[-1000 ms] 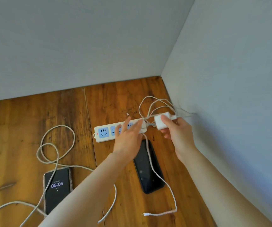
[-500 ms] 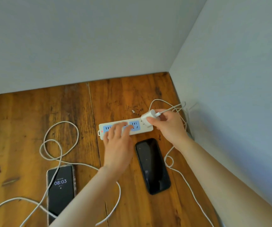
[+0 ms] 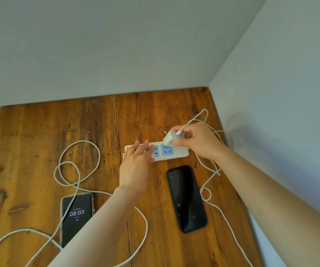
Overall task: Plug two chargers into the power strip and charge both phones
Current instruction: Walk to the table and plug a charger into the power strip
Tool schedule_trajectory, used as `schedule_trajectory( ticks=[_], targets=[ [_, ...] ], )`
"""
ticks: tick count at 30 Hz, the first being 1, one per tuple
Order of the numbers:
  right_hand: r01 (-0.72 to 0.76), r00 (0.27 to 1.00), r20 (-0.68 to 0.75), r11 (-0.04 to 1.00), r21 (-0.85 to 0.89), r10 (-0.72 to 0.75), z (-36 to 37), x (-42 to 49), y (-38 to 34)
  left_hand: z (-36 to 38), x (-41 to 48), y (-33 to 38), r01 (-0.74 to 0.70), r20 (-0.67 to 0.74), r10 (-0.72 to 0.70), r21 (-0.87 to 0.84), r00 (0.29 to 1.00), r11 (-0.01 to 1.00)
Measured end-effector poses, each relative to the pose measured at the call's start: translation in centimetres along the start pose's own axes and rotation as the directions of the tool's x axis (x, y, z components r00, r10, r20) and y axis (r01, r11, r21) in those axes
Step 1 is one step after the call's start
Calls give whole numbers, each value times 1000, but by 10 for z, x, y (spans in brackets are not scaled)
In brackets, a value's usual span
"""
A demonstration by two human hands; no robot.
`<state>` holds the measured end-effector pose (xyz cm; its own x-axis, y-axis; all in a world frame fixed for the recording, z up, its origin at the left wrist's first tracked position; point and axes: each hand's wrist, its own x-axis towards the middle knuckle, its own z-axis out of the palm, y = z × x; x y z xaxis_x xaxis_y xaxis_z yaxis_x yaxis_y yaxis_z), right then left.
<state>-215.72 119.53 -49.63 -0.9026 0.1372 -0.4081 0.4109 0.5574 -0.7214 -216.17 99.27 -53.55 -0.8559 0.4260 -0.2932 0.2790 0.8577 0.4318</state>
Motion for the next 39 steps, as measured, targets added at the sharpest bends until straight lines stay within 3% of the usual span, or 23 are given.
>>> schedule_trajectory(
  ticks=[9,15,21,26,30,39],
  targets=[
    [141,982,160,950,-279,-99,5,5,-12,2,1,0,0,-14,1,40,1000,999],
    [60,997,52,983,-173,-51,6,5,-5,1,-1,1,12,-16,-12,21,1000,1000],
    [114,992,80,939,-324,-94,6,8,-9,1,0,1,8,-17,-8,18,1000,1000],
    [139,990,37,962,-234,-134,22,-5,-9,3,0,1,16,-19,-15,21,1000,1000],
    [37,997,-57,982,-188,-48,29,-5,-7,5,0,0,6,-34,-5,15,999,1000],
    [-11,998,-70,987,-157,0,34,-2,-9,5,1,0,9,-33,-9,22,999,1000]
  ],
)
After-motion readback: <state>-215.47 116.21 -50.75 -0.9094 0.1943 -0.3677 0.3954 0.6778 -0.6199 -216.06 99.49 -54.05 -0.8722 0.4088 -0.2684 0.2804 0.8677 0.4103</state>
